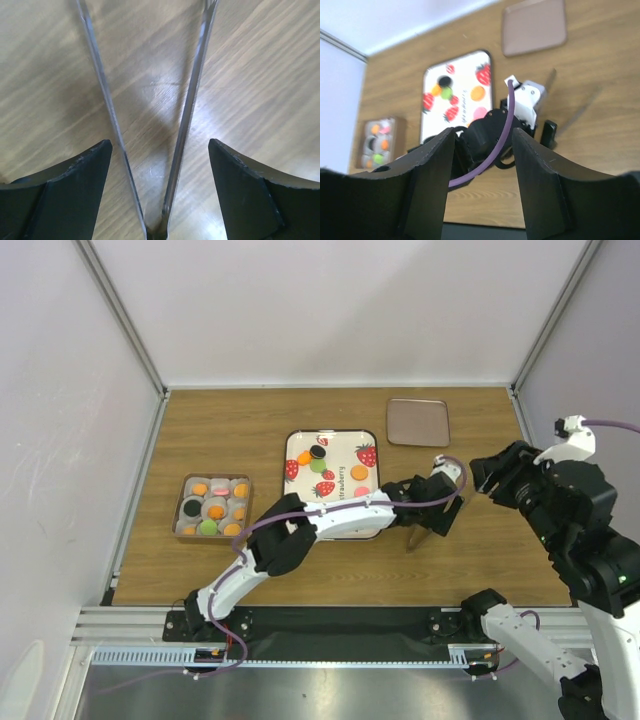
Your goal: Pack the cookies
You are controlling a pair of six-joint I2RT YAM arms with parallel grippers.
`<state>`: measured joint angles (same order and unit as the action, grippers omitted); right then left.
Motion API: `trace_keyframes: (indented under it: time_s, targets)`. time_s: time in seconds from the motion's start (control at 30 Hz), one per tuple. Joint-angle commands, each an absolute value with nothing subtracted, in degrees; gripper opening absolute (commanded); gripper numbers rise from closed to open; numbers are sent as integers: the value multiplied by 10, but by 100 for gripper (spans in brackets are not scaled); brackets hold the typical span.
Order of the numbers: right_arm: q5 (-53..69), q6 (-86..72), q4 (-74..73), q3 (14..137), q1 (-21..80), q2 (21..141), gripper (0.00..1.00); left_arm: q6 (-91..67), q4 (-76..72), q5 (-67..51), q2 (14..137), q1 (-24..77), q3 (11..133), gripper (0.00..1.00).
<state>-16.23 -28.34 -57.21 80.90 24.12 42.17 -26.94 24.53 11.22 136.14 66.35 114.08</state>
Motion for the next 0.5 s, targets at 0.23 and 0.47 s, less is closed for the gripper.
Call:
trace_keyframes:
  time_s: [0.23, 0.47]
  targets:
    - [-167, -267, -469, 918, 239, 522, 60, -352, 172, 54, 1124, 570, 1001, 85]
    - [-89, -230, -419, 965, 172, 665, 62, -406, 131, 39, 897, 499, 754, 85]
